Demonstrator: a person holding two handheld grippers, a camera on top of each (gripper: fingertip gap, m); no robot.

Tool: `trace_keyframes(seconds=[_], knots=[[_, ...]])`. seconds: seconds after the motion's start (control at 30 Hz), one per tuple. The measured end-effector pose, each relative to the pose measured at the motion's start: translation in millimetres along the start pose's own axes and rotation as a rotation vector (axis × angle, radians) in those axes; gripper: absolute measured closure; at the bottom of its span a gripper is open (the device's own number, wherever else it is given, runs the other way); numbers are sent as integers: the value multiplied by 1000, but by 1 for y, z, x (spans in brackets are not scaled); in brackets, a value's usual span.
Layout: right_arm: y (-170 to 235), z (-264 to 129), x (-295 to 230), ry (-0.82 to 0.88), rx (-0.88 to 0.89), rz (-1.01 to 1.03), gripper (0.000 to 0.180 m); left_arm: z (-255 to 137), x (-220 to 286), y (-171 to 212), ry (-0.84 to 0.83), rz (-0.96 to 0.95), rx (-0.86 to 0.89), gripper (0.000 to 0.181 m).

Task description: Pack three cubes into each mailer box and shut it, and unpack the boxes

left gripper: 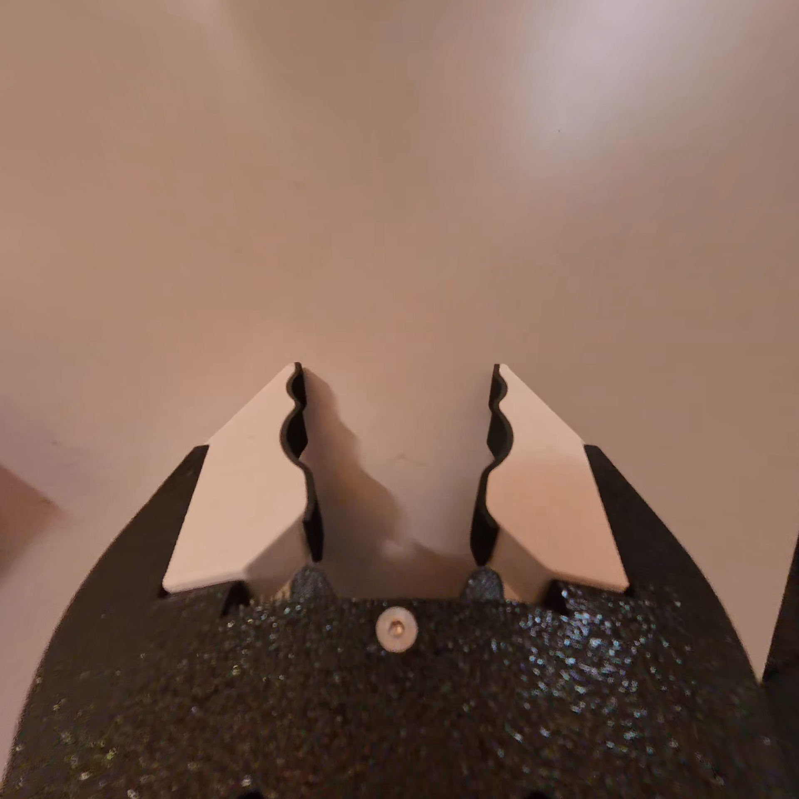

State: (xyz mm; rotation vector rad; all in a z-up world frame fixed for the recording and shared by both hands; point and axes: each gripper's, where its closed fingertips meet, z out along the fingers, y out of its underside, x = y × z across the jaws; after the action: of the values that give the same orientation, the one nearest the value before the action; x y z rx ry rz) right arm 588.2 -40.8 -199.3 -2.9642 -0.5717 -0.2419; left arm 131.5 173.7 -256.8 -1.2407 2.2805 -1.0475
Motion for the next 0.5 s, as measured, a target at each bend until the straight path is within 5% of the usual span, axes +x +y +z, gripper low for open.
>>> trace_keyframes(seconds=[0.23, 0.33, 0.5], knots=[[7, 41, 14, -91, -10, 33, 41, -5, -2, -6, 101, -127, 50, 103], [26, 55, 9, -135, -125, 75, 41, -8, 1, -8, 162, -159, 73, 123], [27, 57, 10, -120, -135, 51, 40, -5, 5, -6, 154, -121, 47, 119]])
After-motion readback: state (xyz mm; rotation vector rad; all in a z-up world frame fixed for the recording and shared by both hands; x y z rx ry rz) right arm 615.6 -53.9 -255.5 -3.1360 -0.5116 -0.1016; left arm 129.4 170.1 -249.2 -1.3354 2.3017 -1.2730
